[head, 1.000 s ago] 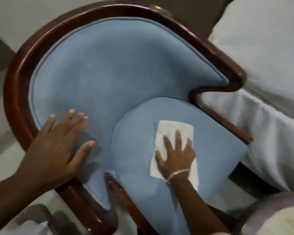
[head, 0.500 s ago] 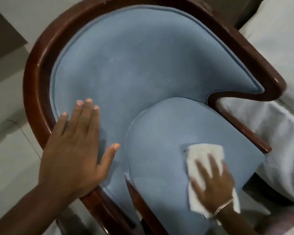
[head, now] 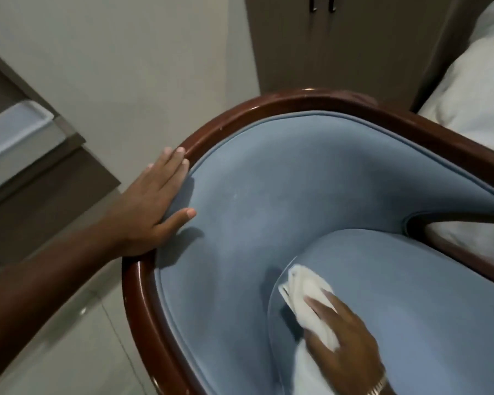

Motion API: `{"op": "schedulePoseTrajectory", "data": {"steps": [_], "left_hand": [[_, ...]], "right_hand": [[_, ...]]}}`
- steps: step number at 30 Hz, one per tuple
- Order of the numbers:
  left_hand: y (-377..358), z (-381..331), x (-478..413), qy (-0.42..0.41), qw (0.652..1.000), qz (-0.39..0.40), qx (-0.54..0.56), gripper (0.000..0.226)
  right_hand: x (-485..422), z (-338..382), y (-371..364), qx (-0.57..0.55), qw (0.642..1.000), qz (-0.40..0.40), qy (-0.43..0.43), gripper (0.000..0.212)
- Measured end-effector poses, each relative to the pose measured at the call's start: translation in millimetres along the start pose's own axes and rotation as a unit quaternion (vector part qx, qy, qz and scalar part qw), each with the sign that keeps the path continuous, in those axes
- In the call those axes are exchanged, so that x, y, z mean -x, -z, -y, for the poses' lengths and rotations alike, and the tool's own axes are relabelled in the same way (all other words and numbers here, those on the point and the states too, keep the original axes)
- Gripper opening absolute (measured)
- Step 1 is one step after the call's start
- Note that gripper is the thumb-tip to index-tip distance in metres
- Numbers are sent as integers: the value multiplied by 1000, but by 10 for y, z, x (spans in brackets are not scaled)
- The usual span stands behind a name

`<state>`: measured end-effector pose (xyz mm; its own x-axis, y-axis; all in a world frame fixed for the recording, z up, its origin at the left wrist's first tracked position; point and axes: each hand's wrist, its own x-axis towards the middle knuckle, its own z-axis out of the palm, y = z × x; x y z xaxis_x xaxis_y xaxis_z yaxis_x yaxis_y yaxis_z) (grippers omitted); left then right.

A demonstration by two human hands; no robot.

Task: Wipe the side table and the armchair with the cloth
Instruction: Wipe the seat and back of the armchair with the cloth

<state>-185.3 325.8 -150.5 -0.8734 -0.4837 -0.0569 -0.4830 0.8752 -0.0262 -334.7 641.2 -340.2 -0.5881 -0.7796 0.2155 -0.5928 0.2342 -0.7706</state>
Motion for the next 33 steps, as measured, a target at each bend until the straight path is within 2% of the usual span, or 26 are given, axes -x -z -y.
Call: {"op": "schedulePoseTrajectory", "data": {"steps": [2, 4, 5, 6, 8, 11, 12, 13, 15, 16, 17, 18, 20, 22, 24, 25, 26, 28, 29, 30, 31, 33], "left_hand": [[45, 133, -301, -53, 999, 9, -1, 90], [86, 192, -580, -98, 995, 14, -12, 84], [108, 201, -702, -115, 993, 17, -21, 83], [123, 195, -805, -128, 991, 20, -27, 81], [135, 170, -942, -146, 989, 16, -11, 81], [109, 156, -971, -157, 986, -17, 49, 78], [101, 163, -966, -156, 985, -24, 69, 77], [98, 167, -956, -155, 984, -24, 85, 76], [107, 160, -939, -153, 983, -24, 96, 75], [113, 148, -949, -156, 983, -25, 92, 75], [116, 134, -961, -161, 983, -27, 84, 75], [110, 122, -967, -163, 983, -26, 76, 75], [77, 155, -991, -167, 984, -32, 61, 75], [8, 218, -1038, -194, 978, -60, 45, 75], [-85, 299, -1072, -223, 971, -82, 20, 75], [-122, 340, -1089, -228, 970, -90, 9, 75], [-163, 377, -1110, -230, 968, -98, -4, 76], [-269, 446, -1157, -233, 965, -114, -34, 82], [-315, 466, -1181, -229, 965, -120, -42, 86], [-341, 476, -1195, -224, 966, -123, -44, 91], [-346, 481, -1199, -222, 966, -124, -42, 93], [-332, 459, -1202, -226, 966, -120, -34, 93]], "right_hand": [[-411, 461, -262, -121, 992, -29, -2, 52], [-761, 816, -551, -201, 979, -3, -28, 56], [-879, 948, -712, -206, 977, 12, -50, 59], [-948, 1068, -852, -189, 979, 10, -73, 60], [-1036, 1276, -1049, -137, 985, -45, -89, 60], [-1409, 1215, -1149, -67, 990, -123, -20, 54], [-1644, 1069, -1142, -26, 987, -157, -21, 53], [-1883, 916, -1122, -8, 977, -197, -86, 52], [-2083, 648, -1119, -78, 929, -252, -260, 54], [-1983, 589, -1149, -125, 913, -246, -300, 57], [-1763, 595, -1197, -148, 915, -218, -306, 60], [-1488, 661, -1238, -151, 934, -174, -273, 61], [-1069, 919, -1282, -128, 973, -123, -150, 59], [-1111, 1102, -1330, -108, 982, -135, -72, 57], [-1545, 1179, -1315, -68, 981, -169, -60, 54], [-1787, 1096, -1307, -38, 968, -230, -88, 53], [-2014, 903, -1258, -25, 939, -307, -150, 52], [-2348, 386, -1058, -70, 847, -415, -326, 52], [-2401, 176, -990, -112, 806, -409, -413, 54], [-2369, 44, -982, -138, 784, -376, -475, 56], [-2241, 28, -1050, -135, 792, -323, -500, 57], [-1775, 272, -1280, -98, 861, -219, -448, 60]]}}
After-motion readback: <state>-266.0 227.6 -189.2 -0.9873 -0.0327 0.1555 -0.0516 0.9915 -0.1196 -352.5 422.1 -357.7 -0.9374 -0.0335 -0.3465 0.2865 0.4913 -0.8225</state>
